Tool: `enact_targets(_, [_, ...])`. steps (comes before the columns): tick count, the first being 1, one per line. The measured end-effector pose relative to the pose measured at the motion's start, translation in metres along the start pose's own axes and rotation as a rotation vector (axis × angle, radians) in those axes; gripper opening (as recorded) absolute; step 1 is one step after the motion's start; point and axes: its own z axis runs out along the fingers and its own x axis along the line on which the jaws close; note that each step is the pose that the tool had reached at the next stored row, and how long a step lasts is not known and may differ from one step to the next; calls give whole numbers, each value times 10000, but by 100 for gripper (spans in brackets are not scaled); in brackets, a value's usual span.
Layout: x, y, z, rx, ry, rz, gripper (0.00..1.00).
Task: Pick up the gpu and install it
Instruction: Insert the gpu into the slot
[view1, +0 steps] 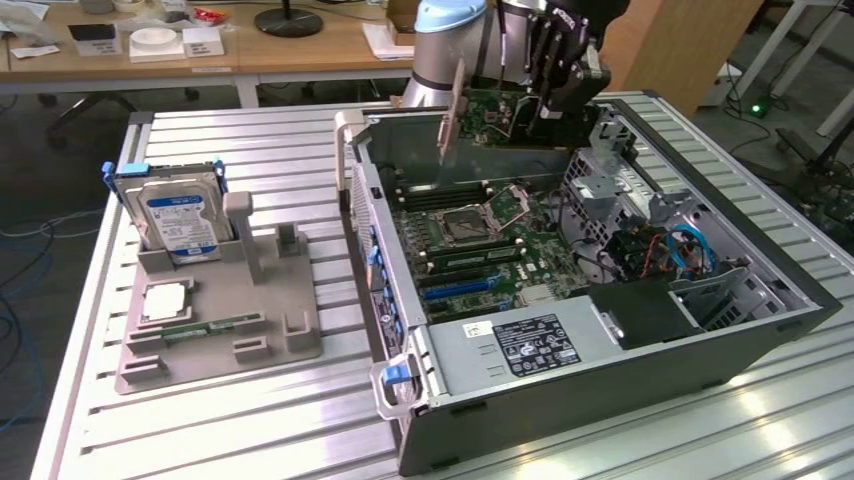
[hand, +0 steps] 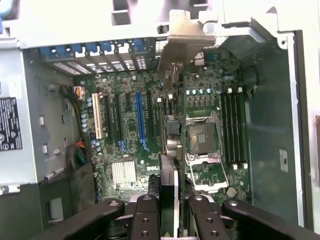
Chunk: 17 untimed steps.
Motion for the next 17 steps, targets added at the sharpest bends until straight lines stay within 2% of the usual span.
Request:
enact_targets(1, [0,0,0,10,4,-131,27])
enact_targets(2, [0,0,0,85,1,-187,27])
enact_targets(3, [0,-1,1,208,-9,-232,27])
enact_targets(5, [0,0,3,490,-33,-310,27])
enact_targets(6, [0,0,7,565,-41,-321,27])
enact_targets(8, [0,-1,20,603,-50,-328,27])
enact_targets(10, [3,-1,32,601,-113,-328,27])
enact_targets(13, [10,-2,50,599,-141,-328,27])
enact_targets(14, [13,-3,56,595,-172,-329,27])
enact_targets(17, [18,-4,76,581,-359,-328,27])
